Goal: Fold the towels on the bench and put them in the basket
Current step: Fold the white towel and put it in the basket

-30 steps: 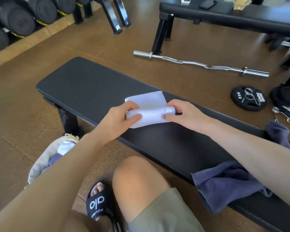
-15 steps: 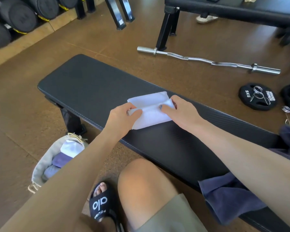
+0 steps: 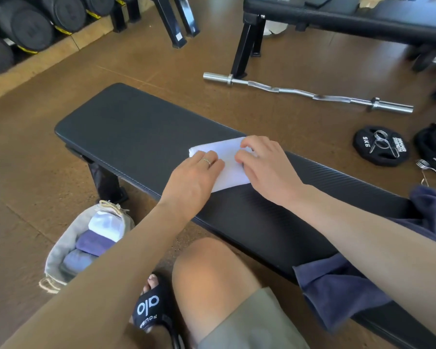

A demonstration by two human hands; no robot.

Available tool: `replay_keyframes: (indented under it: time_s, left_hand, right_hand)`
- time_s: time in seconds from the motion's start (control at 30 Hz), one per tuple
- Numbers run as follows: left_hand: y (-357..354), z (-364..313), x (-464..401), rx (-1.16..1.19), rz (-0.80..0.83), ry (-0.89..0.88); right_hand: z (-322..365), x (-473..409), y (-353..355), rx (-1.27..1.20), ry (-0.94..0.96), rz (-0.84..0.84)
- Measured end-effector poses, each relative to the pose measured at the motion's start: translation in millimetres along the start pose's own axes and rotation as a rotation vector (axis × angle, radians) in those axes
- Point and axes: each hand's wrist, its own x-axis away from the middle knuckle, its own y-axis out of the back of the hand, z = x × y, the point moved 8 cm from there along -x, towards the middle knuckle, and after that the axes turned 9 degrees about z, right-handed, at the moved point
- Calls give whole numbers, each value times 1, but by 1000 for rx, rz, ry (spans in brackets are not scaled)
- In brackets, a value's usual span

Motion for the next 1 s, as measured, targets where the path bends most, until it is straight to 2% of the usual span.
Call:
replay_keyframes:
  time_s: [0.07,0.13,0.2,0.27,0.37,0.47,0.57,0.77,0.87,1.0]
  left_hand:
    - [-1,1,7,35,-18,-25]
    - [-5,4,13,69,23,-34]
    - [-10,5,17,50,90,-47]
    - [-13,5,16,20,85,-40]
    - [-10,4,13,-24,51,-46]
    - [-9,10,10,7,92,3]
    - [-5,23,5,157,149,109]
    - [-18,63,6,775,244,347]
    - [-23,72,4,850,248,440]
    - [-31,78,1,871,310,576]
  right_hand:
    - [7,2,-1,83,133,57]
    - [2,4,1,55,172,115]
    - [-8,6,-3,57,152,217]
    - [-13,6,-9,68,145,304]
    - [-16,-2,-7,-16,119,289]
    - [-17,-13,-2,-98,31,317]
    - [-28,-19,-2,-277,-150,463]
    - [-37,-24,-8,-639,-371,543]
    - [-44,-30,-15,-739,-427,539]
    - [-51,-38,-19,-738,-446,468]
